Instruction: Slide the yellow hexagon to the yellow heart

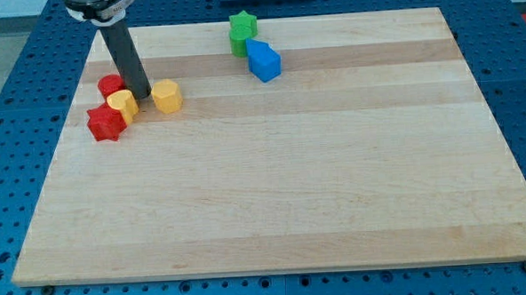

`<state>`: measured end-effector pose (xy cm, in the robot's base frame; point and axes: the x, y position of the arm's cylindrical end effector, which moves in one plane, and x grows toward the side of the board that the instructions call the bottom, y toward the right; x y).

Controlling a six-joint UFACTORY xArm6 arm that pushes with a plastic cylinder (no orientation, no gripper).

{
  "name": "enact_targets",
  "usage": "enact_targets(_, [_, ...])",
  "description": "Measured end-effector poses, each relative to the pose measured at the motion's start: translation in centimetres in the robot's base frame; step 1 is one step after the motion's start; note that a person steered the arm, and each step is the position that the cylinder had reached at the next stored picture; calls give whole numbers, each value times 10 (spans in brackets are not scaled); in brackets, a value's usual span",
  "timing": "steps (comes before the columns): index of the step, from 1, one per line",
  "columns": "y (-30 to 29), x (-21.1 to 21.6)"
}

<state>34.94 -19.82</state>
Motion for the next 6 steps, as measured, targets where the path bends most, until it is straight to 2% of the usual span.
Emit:
enact_targets(1, [2, -12])
enact_targets(2, [28, -28])
enact_targets(3, [73, -24])
enact_targets(5, [77, -13])
enact_targets(6, [61, 3])
